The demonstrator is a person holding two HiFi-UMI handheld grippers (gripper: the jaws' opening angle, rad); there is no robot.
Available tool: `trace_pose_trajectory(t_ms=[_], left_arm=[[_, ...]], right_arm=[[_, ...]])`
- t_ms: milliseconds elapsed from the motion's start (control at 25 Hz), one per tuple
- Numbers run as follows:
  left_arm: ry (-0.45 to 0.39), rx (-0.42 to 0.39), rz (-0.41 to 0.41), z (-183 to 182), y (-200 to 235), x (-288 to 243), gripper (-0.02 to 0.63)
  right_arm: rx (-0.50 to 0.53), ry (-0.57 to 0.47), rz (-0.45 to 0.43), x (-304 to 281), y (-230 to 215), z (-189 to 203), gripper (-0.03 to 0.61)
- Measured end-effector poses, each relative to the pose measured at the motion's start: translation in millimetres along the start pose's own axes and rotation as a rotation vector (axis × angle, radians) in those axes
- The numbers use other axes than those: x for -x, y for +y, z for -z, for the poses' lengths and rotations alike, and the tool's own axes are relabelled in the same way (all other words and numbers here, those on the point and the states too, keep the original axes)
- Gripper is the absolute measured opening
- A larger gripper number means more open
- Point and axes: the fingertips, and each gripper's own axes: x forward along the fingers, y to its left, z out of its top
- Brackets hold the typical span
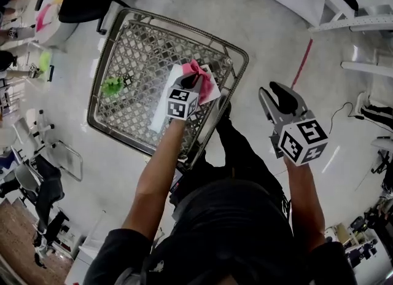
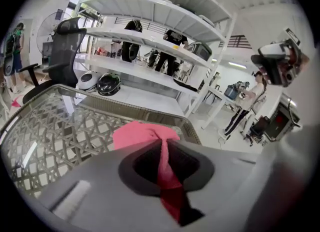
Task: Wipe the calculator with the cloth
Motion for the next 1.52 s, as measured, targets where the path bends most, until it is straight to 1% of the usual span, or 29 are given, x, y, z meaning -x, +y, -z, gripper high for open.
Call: trace_pose_trajectory(t_ms=[120,320,440,640,760,920,1280,1400,1520], left_arm=[[0.004,-0.024,0.043,-6,-17,-15,0.087],[0.022,-0.026,0.095,-11,-40,-31,0.087],[0.037,-0.045,0.098,-7,-43,-32,0.087],[0.043,-0.046,0.086,5,-33,-20,0.087],[0.056,-0.038,0.068,14,-25,-4,0.087],[0.058,-0.017,0.028,36,-5,16,0.087],[0.054,0.067,-0.092,70,40,67,0.087],[0.043,0.094,-0.114,75,48,78,0.087],[0.032,0.085,-0.111,72,47,81,0.087]], right_arm=[[-0.012,0.004,0.007,-1,-5,2,0.117],[-0.019,0.008,0.011,-4,-8,4,0.117],[-0.019,0.011,0.007,-7,-5,5,0.117],[-0.013,0.009,0.0,-7,-1,4,0.117],[-0.009,0.01,-0.006,-7,3,5,0.117],[-0.001,0.011,-0.018,-9,11,6,0.117],[0.015,0.017,-0.033,-10,28,9,0.117],[0.016,0.023,-0.035,-11,29,12,0.117],[0.012,0.031,-0.034,-12,30,15,0.117]])
